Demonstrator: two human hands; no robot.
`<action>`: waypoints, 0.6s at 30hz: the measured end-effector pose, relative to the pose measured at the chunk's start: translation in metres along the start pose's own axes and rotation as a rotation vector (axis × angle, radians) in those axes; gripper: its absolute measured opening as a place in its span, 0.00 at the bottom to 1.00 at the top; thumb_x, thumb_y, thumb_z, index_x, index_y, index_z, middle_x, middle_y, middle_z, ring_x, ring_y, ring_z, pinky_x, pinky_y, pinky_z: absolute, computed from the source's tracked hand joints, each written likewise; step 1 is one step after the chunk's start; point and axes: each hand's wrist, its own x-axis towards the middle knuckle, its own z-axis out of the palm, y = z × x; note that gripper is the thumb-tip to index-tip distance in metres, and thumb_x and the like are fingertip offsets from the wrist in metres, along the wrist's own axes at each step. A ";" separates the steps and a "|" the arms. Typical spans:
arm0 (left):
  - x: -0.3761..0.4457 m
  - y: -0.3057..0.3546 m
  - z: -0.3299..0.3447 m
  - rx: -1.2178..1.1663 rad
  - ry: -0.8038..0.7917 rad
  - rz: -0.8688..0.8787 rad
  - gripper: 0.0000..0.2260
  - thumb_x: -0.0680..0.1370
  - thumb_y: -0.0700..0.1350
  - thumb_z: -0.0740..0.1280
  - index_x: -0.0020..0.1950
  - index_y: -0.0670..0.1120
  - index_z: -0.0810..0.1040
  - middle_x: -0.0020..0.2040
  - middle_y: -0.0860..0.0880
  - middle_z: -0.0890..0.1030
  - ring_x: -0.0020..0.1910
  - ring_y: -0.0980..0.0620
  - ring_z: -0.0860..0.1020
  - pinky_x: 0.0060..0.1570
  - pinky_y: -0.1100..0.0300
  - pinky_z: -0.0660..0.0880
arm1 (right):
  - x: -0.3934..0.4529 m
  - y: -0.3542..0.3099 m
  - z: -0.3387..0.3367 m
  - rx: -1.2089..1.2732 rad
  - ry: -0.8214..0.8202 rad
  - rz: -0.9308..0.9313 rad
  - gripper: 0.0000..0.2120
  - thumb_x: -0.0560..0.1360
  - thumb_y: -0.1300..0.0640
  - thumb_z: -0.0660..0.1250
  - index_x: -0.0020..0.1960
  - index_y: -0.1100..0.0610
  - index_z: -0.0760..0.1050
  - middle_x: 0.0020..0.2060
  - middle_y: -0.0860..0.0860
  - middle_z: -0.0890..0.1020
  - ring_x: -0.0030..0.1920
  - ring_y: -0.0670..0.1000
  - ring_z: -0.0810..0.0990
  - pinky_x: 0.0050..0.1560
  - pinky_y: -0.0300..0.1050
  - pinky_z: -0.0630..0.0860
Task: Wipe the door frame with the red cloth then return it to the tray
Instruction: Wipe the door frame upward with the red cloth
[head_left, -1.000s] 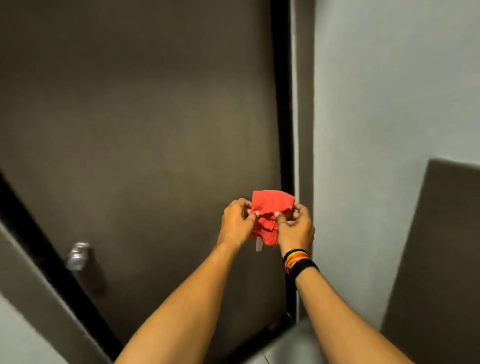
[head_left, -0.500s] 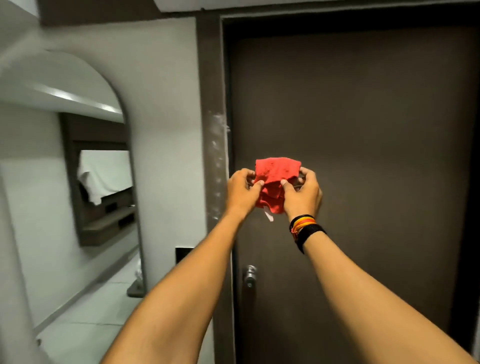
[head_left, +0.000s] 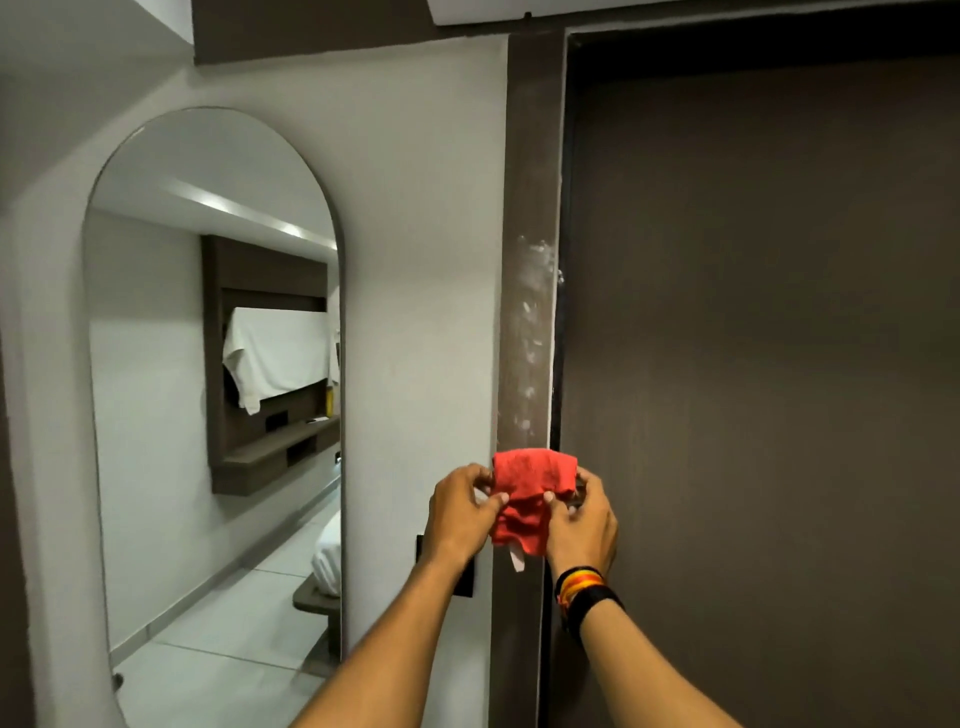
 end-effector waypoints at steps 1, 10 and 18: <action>0.001 -0.009 0.005 0.002 -0.009 -0.006 0.08 0.75 0.49 0.77 0.52 0.52 0.83 0.50 0.53 0.84 0.46 0.53 0.83 0.51 0.50 0.84 | 0.000 0.009 0.004 -0.009 -0.002 0.018 0.17 0.73 0.60 0.73 0.61 0.51 0.77 0.53 0.54 0.85 0.53 0.59 0.83 0.48 0.46 0.75; 0.011 -0.054 0.038 -0.117 0.053 0.011 0.05 0.77 0.44 0.75 0.50 0.51 0.82 0.49 0.53 0.84 0.43 0.55 0.85 0.43 0.57 0.85 | -0.011 0.048 0.039 -0.171 0.125 -0.276 0.34 0.74 0.61 0.72 0.76 0.53 0.63 0.71 0.54 0.68 0.69 0.58 0.73 0.66 0.55 0.75; 0.027 -0.080 0.017 -0.003 0.115 0.315 0.08 0.79 0.46 0.65 0.55 0.51 0.82 0.53 0.55 0.81 0.52 0.54 0.83 0.51 0.56 0.82 | -0.008 0.078 0.074 -0.615 -0.126 -0.601 0.32 0.84 0.44 0.48 0.83 0.55 0.43 0.83 0.55 0.43 0.83 0.57 0.42 0.78 0.69 0.54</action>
